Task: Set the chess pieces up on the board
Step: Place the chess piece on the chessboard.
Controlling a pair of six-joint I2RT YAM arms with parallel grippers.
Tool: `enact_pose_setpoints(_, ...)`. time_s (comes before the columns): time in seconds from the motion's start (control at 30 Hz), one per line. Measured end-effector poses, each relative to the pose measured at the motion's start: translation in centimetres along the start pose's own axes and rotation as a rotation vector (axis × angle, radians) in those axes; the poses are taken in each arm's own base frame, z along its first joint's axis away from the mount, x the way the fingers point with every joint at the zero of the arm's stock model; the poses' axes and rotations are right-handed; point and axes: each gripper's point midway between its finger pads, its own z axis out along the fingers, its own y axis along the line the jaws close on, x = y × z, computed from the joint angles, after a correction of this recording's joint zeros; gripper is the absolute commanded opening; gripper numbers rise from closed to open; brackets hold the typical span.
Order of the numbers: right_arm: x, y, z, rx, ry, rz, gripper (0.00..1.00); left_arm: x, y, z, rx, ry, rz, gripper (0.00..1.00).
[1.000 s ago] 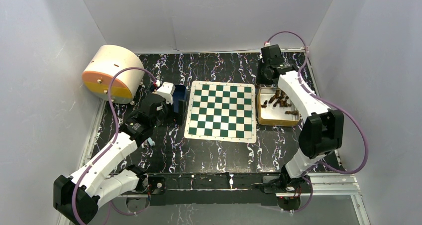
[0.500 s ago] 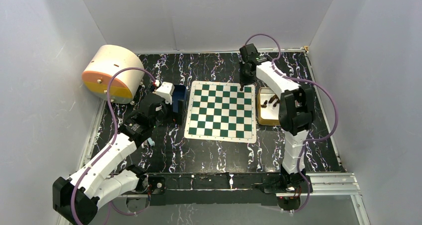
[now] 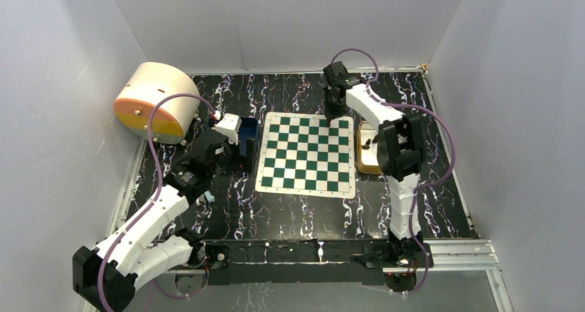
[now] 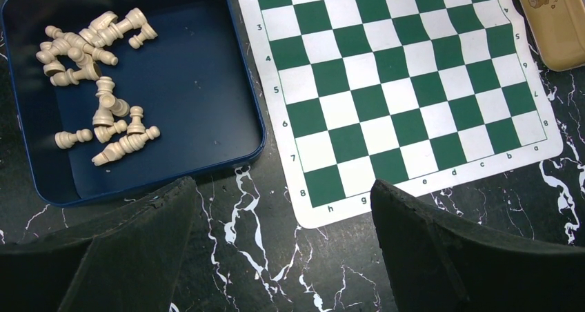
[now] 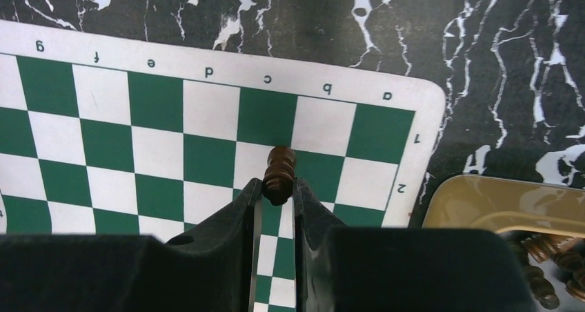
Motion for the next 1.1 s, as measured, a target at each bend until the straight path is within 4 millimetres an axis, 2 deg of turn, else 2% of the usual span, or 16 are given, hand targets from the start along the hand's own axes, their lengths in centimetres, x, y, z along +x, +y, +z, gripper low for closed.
enact_pose_setpoints(0.13, 0.6, 1.2, 0.6, -0.014, 0.015, -0.031, 0.26, 0.0, 0.0, 0.0, -0.001, 0.0, 0.0, 0.94)
enact_pose_setpoints(0.4, 0.3, 4.6, 0.9, -0.061, -0.008, -0.123, 0.25, 0.0, 0.0, 0.0, -0.001, -0.001, 0.0, 0.94)
enact_pose_setpoints(0.73, -0.4, 4.9, 1.7, -0.064, -0.029, -0.148, 0.26, 0.0, 0.0, 0.0, -0.001, -0.001, 0.0, 0.94)
enact_pose_setpoints(1.1, -2.0, 5.3, 1.2, -0.07, -0.072, -0.158, 0.28, -0.1, 0.0, -0.1, -0.001, -0.003, 0.0, 0.94)
